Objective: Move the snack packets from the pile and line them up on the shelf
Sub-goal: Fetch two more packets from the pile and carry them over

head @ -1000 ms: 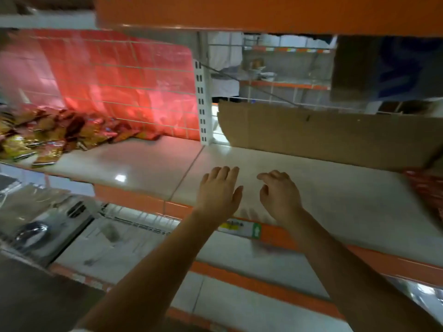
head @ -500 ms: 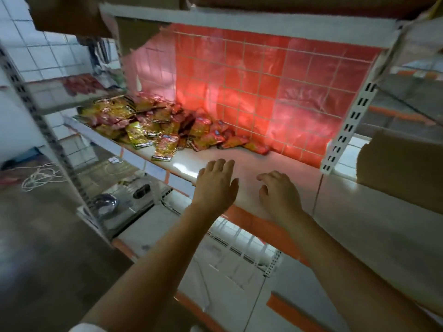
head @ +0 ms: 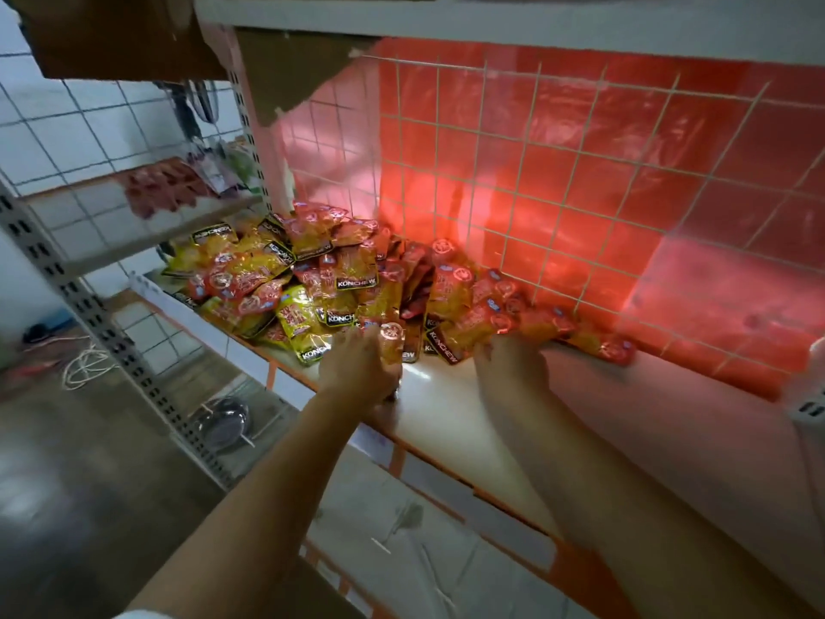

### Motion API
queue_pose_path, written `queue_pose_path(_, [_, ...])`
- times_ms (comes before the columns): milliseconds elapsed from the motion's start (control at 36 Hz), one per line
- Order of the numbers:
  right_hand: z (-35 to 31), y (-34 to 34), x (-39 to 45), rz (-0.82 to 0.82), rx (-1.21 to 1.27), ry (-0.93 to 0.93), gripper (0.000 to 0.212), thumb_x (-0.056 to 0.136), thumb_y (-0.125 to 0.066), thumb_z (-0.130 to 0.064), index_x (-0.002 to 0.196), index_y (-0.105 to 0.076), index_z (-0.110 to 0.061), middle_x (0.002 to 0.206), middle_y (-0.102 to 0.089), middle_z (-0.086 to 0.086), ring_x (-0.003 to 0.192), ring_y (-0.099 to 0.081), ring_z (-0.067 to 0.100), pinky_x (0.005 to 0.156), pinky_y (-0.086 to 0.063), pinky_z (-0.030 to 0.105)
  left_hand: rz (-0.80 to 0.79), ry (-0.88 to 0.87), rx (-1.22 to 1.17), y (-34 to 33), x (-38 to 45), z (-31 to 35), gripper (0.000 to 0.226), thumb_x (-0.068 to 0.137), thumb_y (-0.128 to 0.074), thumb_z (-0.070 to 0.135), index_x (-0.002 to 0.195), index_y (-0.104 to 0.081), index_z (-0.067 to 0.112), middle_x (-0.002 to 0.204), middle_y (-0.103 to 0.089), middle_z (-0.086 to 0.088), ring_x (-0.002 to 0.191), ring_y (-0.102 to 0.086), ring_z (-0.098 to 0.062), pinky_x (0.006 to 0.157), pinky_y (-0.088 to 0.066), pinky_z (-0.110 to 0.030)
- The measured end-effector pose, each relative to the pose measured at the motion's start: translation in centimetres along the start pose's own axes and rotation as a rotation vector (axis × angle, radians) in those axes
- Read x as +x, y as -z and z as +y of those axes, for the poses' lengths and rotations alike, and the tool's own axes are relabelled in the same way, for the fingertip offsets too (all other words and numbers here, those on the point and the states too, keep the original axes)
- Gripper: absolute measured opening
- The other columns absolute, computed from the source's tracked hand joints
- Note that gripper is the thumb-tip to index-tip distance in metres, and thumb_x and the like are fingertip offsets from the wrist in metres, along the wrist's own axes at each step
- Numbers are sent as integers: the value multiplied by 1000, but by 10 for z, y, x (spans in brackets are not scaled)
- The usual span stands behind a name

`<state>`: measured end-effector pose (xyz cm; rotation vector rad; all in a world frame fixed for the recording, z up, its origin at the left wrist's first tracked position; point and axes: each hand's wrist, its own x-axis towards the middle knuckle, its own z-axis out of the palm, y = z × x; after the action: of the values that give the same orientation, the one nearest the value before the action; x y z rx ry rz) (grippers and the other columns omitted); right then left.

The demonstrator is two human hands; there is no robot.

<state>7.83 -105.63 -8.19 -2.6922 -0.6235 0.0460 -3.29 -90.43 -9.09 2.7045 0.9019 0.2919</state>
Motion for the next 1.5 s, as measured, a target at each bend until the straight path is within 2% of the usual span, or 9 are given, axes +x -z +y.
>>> queue_pose_path(167, [-30, -25, 25, 59, 12, -167, 66, 84, -47, -65, 119, -55, -9, 120, -57, 18, 111, -53, 34, 92, -42, 39, -123, -38, -144, 6, 25, -21, 70, 62, -81, 47, 113, -49, 11, 104, -60, -10, 92, -61, -27, 76, -52, -37])
queue_pose_path(389, [-49, -40, 29, 52, -70, -311, 86, 81, -61, -53, 144, -23, -8, 149, -20, 26, 136, -22, 42, 111, -20, 47, -205, -74, -307, 8, 37, -37, 82, 63, -84, 37, 123, -35, 8, 105, -66, -13, 89, -65, -29, 75, -54, -36])
queue_pose_path(556, [-55, -39, 22, 74, 175, -334, 74, 78, -73, -33, 141, -34, -29, 140, -41, 10, 129, -35, 33, 99, -33, 42, -221, -39, -411, 10, 39, -48, 101, 67, -83, 34, 141, -21, 8, 117, -63, -17, 102, -62, -33, 80, -48, -34])
queue_pose_path(667, [-54, -48, 7, 146, 256, -267, 58, 78, -70, -16, 131, -50, -25, 136, -50, 3, 122, -45, 30, 98, -38, 40, -196, -19, -608, 14, 37, -55, 86, 69, -82, 24, 138, -32, 12, 123, -58, -7, 108, -58, -28, 80, -44, -26])
queue_pose_path(722, [-57, -53, 3, 201, 396, -328, 51, 74, -63, -12, 121, -57, -29, 124, -58, 6, 111, -54, 31, 94, -44, 42, -201, 33, -733, 14, 37, -59, 84, 70, -81, 22, 138, -34, 14, 123, -57, -8, 106, -60, -29, 87, -50, -34])
queue_pose_path(833, [-71, -52, 8, 308, 784, -513, 20, 78, -59, -30, 97, -56, -30, 98, -63, -1, 94, -60, 28, 87, -49, 44, -220, 61, -881, 16, 35, -67, 63, 77, -76, 16, 131, -44, 14, 109, -60, -6, 92, -62, -22, 85, -53, -39])
queue_pose_path(1000, [-71, -56, 27, 208, 398, -557, 72, 66, -61, -73, 111, -61, -17, 108, -65, 7, 104, -58, 32, 89, -48, 42, -304, -3, -1005, 20, 37, -74, 18, 72, -70, 10, 71, -69, 28, 82, -71, -6, 76, -68, -34, 72, -55, -56])
queue_pose_path(1278, [-64, -60, 6, 285, 565, -457, 47, 70, -76, -37, 113, -61, -24, 100, -68, 2, 92, -63, 28, 82, -52, 43, -287, 79, -1130, 17, 38, -73, 21, 85, -65, 7, 101, -52, 6, 98, -64, -9, 80, -64, -20, 65, -53, -30])
queue_pose_path(1500, [-36, -40, -23, 318, 733, -457, 28, 71, -78, -11, 95, -65, -11, 92, -68, 10, 84, -65, 30, 74, -54, 51, -292, 103, -1385, 18, 26, -45, 18, 86, -61, -1, 96, -49, 8, 86, -63, -9, 69, -62, -20, 55, -55, -28])
